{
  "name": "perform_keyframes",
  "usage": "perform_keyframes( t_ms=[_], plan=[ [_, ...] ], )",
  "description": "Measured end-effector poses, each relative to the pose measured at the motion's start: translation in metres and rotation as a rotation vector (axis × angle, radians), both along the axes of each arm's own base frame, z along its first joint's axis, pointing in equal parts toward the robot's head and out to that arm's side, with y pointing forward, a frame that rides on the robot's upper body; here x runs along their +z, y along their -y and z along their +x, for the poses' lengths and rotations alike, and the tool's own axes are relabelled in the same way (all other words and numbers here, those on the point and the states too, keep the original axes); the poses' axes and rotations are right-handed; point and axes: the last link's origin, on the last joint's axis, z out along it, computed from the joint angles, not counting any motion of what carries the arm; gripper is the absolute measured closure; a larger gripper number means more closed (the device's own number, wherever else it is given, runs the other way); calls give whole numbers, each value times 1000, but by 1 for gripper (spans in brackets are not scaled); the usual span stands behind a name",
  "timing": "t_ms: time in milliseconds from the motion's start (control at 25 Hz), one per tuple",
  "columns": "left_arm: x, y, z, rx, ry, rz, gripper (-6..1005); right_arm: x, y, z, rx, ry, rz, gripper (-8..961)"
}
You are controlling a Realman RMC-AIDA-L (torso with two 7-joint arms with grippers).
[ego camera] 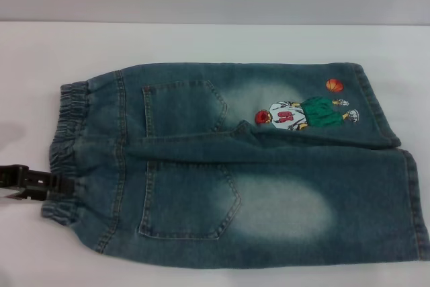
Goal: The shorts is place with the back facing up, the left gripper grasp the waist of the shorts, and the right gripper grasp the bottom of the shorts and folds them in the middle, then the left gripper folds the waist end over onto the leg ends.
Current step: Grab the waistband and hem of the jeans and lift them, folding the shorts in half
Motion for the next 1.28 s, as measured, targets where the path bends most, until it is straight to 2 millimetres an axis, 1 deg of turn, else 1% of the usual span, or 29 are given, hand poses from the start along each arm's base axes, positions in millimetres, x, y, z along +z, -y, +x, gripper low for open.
perform_keyframes(
  t_ms=[320,1280],
  plan=[
    [2,0,-5,29,-39,-8,207,0,0,1,-3,-1,0,362],
    [0,3,-7,36,-45,-19,210,-1,1,0,1,1,-4,363]
  ],
)
